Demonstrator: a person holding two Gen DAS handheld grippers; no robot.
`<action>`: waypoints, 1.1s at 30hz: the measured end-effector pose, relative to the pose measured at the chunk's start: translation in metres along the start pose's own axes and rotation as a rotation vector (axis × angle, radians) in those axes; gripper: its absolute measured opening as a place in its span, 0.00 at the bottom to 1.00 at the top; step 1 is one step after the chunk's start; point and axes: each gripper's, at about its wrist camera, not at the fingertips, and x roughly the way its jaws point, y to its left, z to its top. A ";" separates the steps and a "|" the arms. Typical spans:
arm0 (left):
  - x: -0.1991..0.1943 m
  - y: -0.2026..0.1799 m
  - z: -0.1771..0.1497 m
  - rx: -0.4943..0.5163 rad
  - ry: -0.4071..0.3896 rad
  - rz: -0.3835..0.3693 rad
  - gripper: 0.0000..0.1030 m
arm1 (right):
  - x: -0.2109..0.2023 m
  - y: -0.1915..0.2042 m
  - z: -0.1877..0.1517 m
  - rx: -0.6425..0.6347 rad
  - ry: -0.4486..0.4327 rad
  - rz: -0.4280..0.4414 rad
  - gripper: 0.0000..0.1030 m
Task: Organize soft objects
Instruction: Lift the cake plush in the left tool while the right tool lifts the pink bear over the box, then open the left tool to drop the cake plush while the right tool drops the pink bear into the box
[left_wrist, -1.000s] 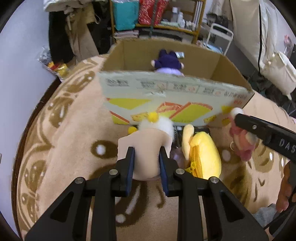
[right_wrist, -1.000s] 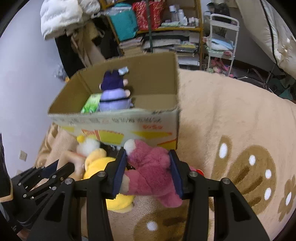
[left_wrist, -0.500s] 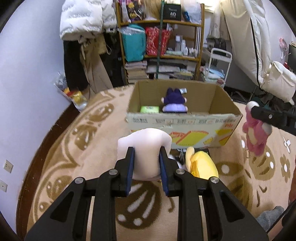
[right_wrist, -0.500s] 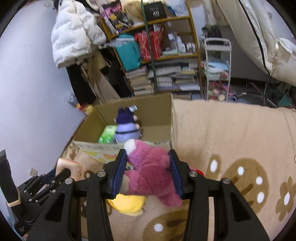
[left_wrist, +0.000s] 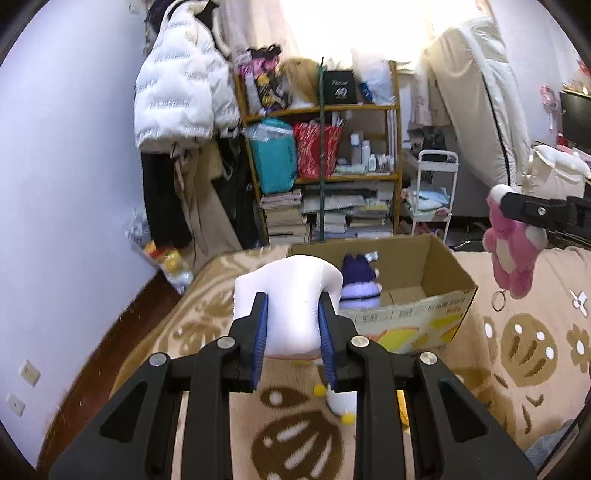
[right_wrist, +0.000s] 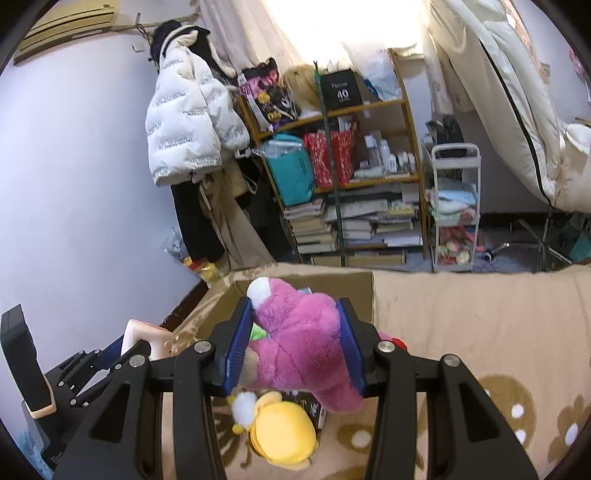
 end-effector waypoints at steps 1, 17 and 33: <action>-0.001 -0.001 0.003 0.011 -0.014 -0.001 0.24 | 0.000 0.001 0.002 -0.005 -0.008 -0.001 0.47; 0.038 -0.017 0.036 0.035 -0.145 -0.056 0.25 | 0.023 0.015 0.025 -0.096 -0.103 0.031 0.47; 0.086 -0.015 0.025 -0.010 -0.064 -0.078 0.26 | 0.068 0.003 0.010 -0.085 -0.054 0.105 0.48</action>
